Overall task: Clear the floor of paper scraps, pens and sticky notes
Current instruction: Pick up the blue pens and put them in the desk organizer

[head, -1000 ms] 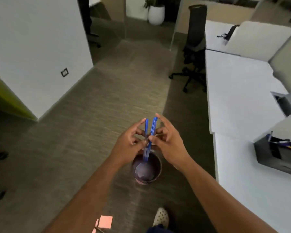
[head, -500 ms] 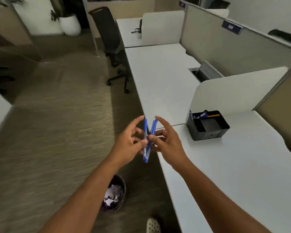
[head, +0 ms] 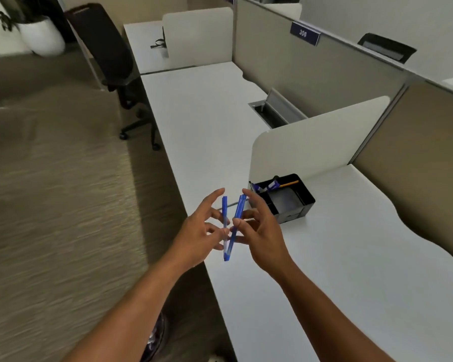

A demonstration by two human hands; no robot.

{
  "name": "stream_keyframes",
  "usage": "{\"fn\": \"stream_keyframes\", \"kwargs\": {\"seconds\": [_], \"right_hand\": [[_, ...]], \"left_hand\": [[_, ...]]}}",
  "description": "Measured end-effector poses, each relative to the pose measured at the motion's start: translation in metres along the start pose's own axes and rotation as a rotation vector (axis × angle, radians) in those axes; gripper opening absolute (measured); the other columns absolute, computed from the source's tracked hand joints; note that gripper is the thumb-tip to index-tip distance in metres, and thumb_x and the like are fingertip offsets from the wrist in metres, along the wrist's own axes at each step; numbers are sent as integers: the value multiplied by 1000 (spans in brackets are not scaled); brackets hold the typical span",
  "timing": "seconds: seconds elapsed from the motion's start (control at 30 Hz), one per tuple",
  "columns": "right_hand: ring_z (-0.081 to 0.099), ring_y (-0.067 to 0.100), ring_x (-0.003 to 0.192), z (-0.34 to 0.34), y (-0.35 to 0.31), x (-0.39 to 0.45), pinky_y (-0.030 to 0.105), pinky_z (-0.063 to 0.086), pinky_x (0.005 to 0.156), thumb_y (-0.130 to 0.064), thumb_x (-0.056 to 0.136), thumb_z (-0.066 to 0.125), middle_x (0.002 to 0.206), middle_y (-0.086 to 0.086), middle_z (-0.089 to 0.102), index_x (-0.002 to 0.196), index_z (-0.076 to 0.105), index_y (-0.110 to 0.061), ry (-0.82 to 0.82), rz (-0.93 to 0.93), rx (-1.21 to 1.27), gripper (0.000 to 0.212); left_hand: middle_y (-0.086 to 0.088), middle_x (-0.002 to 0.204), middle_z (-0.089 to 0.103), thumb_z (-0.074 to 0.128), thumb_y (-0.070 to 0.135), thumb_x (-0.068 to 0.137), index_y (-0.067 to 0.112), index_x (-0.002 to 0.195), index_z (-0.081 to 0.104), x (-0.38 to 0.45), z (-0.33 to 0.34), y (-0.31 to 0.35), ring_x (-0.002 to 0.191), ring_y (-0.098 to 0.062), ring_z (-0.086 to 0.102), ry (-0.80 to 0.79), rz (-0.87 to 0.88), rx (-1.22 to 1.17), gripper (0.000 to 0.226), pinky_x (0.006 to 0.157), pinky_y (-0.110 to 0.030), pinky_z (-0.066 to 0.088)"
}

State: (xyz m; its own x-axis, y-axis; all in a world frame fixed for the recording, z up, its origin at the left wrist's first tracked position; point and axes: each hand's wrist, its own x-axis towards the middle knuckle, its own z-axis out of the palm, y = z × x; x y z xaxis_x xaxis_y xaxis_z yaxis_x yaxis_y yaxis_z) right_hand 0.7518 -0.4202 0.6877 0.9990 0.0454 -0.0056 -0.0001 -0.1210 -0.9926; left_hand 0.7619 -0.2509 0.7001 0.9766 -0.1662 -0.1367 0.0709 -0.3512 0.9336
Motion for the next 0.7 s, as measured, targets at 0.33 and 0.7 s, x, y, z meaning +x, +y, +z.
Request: {"fn": "stream_keyframes", "kwargs": {"seconds": [0.33, 0.7], "right_hand": [[72, 13, 99, -73, 59, 72, 20, 58, 74, -17, 103, 61, 111, -9, 68, 126, 46, -51, 478, -37, -216, 44], [67, 24, 86, -86, 140, 98, 37, 58, 72, 0, 102, 55, 93, 2, 67, 112, 55, -19, 182, -73, -629, 22]], "left_hand": [[2, 107, 66, 68, 13, 100, 43, 145, 51, 9, 24, -13, 88, -12, 79, 34, -99, -35, 56, 81, -23, 65], [-3, 105, 71, 67, 13, 100, 39, 148, 45, -5, 26, -20, 92, -18, 79, 107, -114, 25, 58, 92, -44, 65]]}}
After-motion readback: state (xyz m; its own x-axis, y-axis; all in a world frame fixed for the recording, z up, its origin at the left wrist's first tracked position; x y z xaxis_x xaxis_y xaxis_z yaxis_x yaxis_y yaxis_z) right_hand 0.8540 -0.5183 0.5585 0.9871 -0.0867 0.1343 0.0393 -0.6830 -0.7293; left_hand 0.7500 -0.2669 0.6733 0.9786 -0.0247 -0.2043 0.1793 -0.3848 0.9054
